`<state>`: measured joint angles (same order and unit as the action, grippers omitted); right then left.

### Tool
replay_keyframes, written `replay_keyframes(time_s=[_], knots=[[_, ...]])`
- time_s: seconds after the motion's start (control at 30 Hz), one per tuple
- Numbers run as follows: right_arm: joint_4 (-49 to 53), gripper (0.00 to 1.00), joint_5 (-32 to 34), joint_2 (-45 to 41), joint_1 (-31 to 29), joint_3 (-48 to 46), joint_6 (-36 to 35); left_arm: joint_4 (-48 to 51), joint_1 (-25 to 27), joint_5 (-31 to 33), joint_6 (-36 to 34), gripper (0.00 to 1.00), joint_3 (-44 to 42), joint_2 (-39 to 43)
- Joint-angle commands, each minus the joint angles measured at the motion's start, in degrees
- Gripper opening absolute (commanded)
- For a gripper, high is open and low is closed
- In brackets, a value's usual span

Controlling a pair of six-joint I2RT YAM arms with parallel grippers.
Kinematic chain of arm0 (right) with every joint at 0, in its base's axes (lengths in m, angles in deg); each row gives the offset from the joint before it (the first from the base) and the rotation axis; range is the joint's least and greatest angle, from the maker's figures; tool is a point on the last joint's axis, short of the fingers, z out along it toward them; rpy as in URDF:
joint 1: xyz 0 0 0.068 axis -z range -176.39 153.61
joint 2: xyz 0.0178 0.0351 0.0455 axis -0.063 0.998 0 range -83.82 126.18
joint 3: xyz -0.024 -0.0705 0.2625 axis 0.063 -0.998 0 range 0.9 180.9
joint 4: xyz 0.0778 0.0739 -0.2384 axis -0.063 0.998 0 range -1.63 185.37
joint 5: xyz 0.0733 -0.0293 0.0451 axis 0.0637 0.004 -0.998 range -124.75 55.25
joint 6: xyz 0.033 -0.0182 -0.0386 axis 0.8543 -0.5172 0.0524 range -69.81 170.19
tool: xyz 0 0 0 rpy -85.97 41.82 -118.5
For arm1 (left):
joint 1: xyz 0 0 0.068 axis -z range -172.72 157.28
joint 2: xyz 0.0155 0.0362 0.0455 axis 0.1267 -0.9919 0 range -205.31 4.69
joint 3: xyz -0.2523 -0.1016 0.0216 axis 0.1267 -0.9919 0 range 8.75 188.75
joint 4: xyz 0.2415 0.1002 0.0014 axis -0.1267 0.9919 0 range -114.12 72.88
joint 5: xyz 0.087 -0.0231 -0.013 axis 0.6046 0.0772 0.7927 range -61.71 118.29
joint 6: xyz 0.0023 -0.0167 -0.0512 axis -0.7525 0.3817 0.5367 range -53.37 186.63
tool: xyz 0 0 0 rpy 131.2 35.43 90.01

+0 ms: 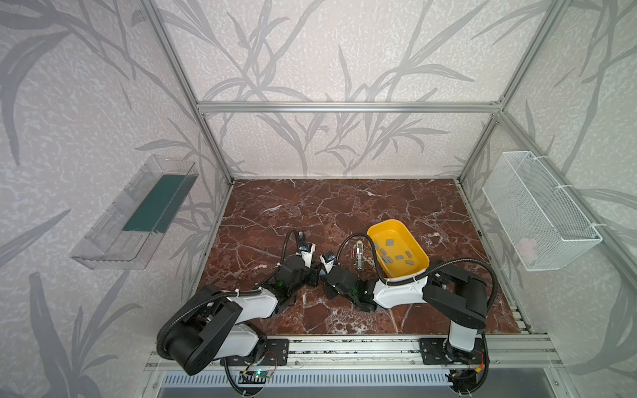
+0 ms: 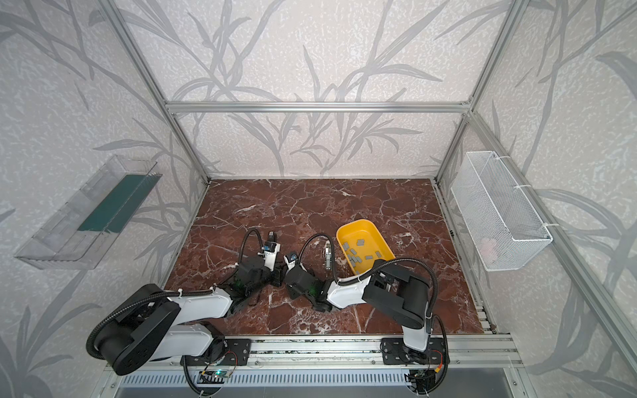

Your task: Load the staples into the stapler

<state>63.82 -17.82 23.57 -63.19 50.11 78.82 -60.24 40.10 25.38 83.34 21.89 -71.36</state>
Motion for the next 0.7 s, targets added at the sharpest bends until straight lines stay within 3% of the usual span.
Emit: replay_keyframes(time_s=[0.0,0.67], knots=[[5.77,0.25,-0.81,4.45,-1.28,-2.42,2.54,-1.14,-0.38,0.05,0.78,0.35,1.11,-0.19],[11.72,0.23,2.01,9.93,-3.03,0.85,4.31,-0.14,-1.52,0.87,2.72,0.36,1.73,0.27]])
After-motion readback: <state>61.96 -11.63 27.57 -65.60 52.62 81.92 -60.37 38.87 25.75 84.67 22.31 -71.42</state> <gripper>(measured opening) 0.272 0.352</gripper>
